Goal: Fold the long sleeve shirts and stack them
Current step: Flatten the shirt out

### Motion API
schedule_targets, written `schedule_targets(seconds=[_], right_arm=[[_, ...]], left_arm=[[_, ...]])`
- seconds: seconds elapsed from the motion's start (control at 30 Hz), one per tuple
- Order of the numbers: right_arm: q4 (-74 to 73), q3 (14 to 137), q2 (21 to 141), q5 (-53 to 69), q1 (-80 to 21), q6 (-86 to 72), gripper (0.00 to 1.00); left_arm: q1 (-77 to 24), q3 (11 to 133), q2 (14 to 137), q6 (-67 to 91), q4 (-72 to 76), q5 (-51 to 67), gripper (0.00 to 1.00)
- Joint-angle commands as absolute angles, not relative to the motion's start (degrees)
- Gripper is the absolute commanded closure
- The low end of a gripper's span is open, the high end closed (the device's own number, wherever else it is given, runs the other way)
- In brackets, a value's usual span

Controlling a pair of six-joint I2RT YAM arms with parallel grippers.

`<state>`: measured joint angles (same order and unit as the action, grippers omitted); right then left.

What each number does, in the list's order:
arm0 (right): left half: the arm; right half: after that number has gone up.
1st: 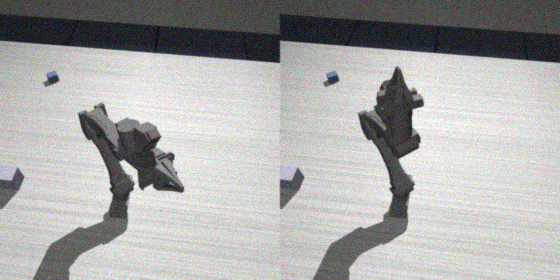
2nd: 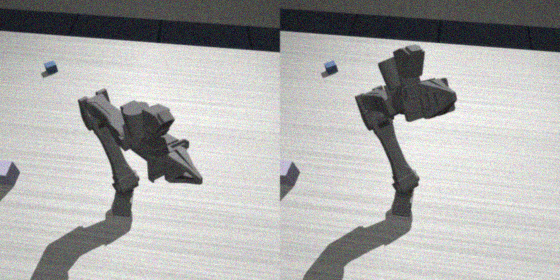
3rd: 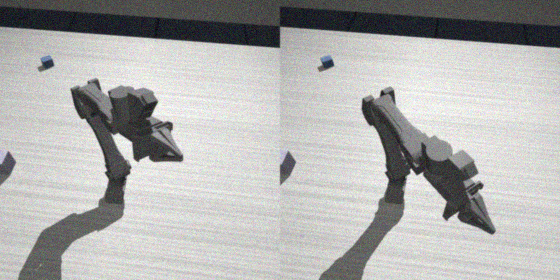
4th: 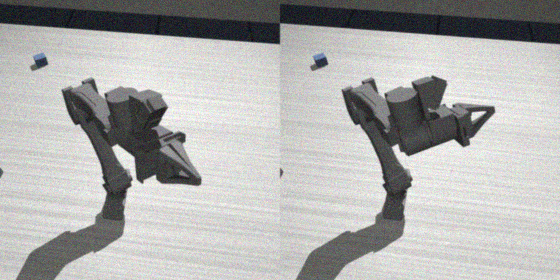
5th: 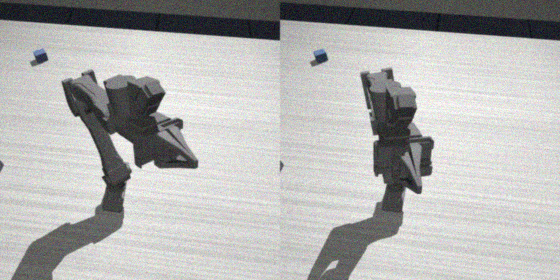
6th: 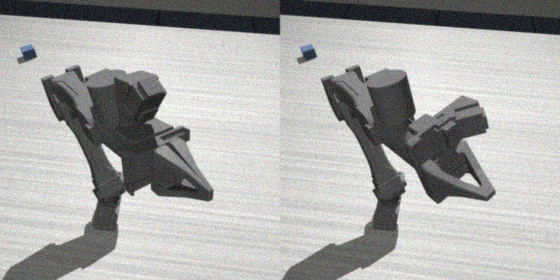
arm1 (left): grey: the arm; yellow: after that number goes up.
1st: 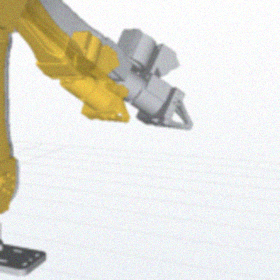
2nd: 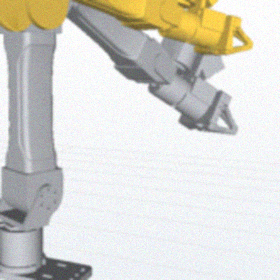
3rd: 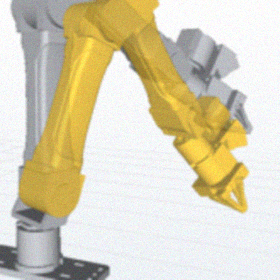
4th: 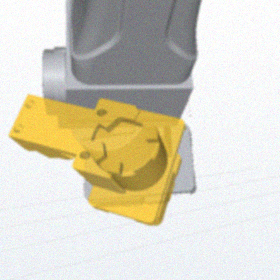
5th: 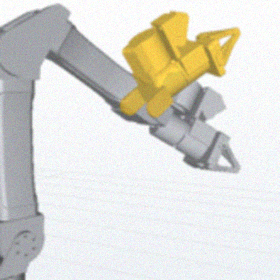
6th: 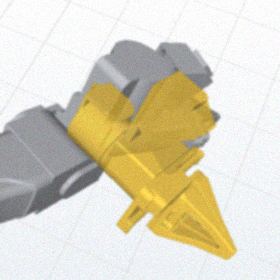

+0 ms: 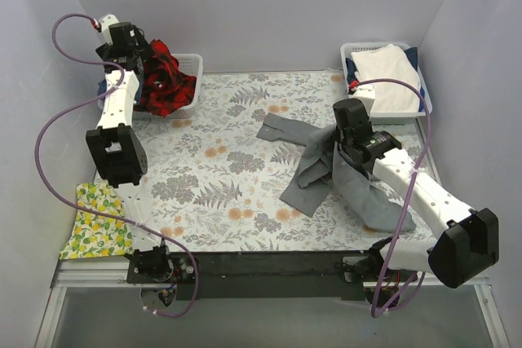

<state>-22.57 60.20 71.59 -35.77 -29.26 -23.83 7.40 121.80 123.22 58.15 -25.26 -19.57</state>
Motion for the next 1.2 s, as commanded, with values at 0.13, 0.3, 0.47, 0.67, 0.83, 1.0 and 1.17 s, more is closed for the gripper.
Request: schedule_targets(seconds=[0.13,0.3,0.47,0.67,0.83,1.0,1.17], right_arm=[[-23.99,63.02,77.26,-33.14,-28.74,-22.85,0.99],[-23.38,62.4,76.99,-32.08,-28.65,-23.82,0.99],[-23.12,62.14,74.37,-31.38,-28.21,-23.38,0.99],[-22.32,58.72,69.88,-28.39,-25.58,-24.17,0.99],[-22.32,55.82,67.68,-28.04,-24.87,-25.4,0.99],[-22.32,54.49,66.27,-28.04,-24.52,-26.37,0.96],[-22.59,53.97,66.01,-27.95,-24.43,-26.89,0.94]], left_arm=[[7.3,116.29,96.0,61.7,-28.29,-0.28,0.02],[-1.38,109.79,89.92,60.56,-29.97,3.42,0.02],[-8.95,103.54,90.44,61.69,-29.01,5.18,0.02],[-17.48,96.07,96.49,62.49,-25.23,5.45,0.02],[-21.0,93.69,103.43,63.11,-24.52,7.03,0.02],[-23.9,91.5,108.01,62.49,-25.05,9.57,0.02],[-27.86,91.41,113.9,62.57,-25.22,10.46,0.02]])
